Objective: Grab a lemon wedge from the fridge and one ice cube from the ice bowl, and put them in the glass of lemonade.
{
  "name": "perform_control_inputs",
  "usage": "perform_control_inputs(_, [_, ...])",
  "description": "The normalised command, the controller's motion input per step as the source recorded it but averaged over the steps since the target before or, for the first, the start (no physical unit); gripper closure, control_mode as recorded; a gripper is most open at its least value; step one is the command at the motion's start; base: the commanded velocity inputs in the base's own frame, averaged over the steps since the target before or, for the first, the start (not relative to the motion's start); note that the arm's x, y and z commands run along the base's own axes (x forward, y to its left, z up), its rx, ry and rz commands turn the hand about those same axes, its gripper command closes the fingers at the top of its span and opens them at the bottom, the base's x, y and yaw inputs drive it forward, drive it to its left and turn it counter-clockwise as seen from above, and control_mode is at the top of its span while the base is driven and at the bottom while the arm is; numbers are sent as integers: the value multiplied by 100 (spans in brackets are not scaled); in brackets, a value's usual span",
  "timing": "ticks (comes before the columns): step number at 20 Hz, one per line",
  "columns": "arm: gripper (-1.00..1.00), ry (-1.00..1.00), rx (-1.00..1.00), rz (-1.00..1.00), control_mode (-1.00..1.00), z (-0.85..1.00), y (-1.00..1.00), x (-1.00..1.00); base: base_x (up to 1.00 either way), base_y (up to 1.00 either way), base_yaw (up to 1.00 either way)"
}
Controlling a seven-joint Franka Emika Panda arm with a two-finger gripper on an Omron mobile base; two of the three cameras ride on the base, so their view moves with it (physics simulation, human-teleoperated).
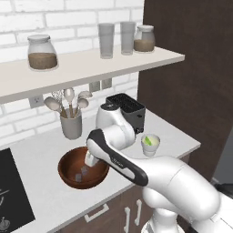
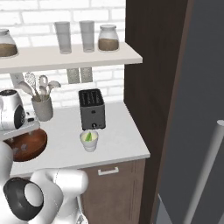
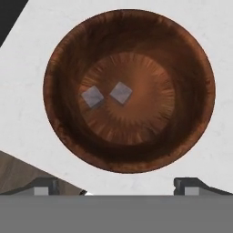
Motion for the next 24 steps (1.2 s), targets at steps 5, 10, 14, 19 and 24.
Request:
perform_control_inputs(5, [-100, -1, 0, 0, -100, -25, 7, 1, 0, 0, 0])
perform_control_inputs(10, [-100, 0, -1, 0, -100, -7, 3, 2, 0, 0, 0])
perform_control_inputs(14, [-100, 2, -2, 0, -100, -10, 3, 0, 0, 0, 0])
perform_control_inputs(19, [-100, 0, 0, 0, -100, -1, 3, 0, 0, 0, 0])
perform_control_inputs(24, [-100, -1, 0, 0, -100, 0, 10, 0, 0, 0, 0])
